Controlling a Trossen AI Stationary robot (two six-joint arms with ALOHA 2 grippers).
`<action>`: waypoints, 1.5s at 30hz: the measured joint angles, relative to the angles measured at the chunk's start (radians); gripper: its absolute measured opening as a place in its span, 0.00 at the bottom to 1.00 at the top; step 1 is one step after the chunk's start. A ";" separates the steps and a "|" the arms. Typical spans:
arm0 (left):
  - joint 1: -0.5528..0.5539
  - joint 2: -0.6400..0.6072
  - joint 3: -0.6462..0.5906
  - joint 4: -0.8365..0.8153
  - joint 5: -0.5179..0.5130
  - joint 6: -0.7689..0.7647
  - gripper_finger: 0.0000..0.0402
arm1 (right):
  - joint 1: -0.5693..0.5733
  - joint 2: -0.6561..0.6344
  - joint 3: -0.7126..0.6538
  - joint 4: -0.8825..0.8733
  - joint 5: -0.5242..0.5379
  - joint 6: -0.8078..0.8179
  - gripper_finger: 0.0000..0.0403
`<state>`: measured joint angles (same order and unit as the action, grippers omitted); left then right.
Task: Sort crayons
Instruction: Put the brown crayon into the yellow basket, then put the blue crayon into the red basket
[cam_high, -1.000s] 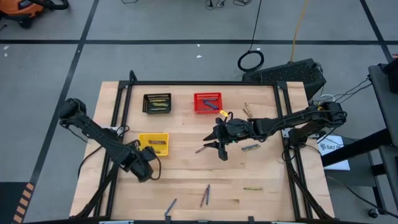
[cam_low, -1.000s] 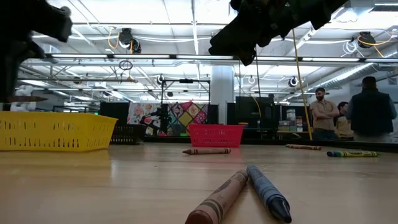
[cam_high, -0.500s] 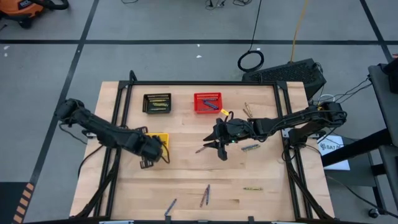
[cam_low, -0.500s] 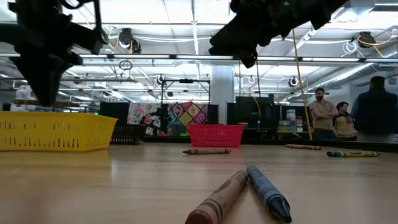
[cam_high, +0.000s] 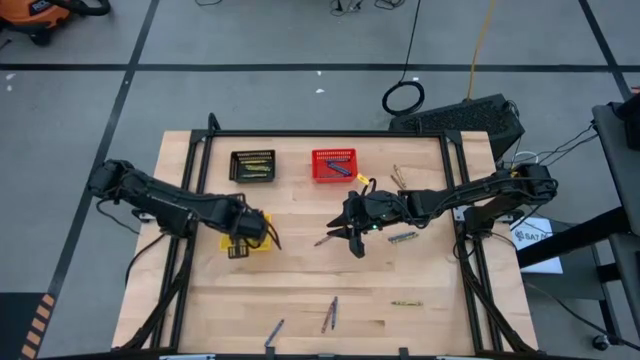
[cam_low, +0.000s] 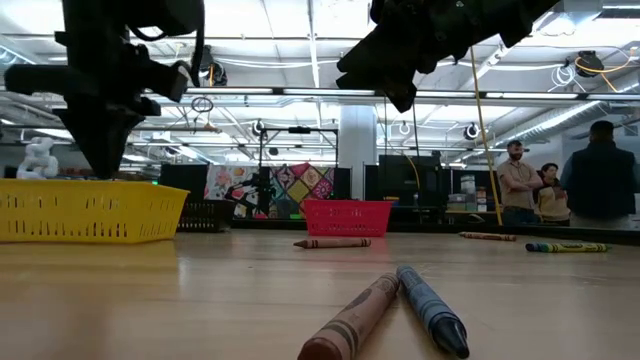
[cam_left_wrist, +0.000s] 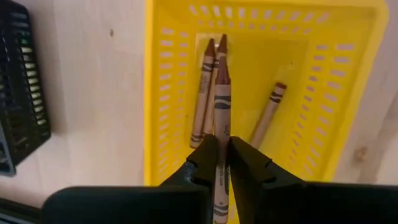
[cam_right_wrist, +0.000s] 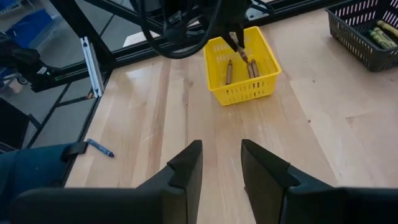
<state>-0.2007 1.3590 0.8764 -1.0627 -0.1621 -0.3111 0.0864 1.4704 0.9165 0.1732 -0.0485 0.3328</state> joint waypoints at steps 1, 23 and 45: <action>0.006 0.000 0.000 0.003 0.000 0.009 0.09 | 0.000 0.000 0.000 0.000 0.000 0.000 0.24; 0.030 0.000 0.000 0.029 0.000 0.064 0.18 | 0.001 0.000 0.000 -0.464 0.078 0.248 0.24; -0.045 0.000 0.112 0.046 0.000 0.118 0.18 | 0.167 0.000 0.000 -0.975 0.342 0.693 0.24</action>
<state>-0.2460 1.3586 0.9882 -1.0163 -0.1621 -0.1928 0.2539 1.4704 0.9165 -0.8018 0.2933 1.0257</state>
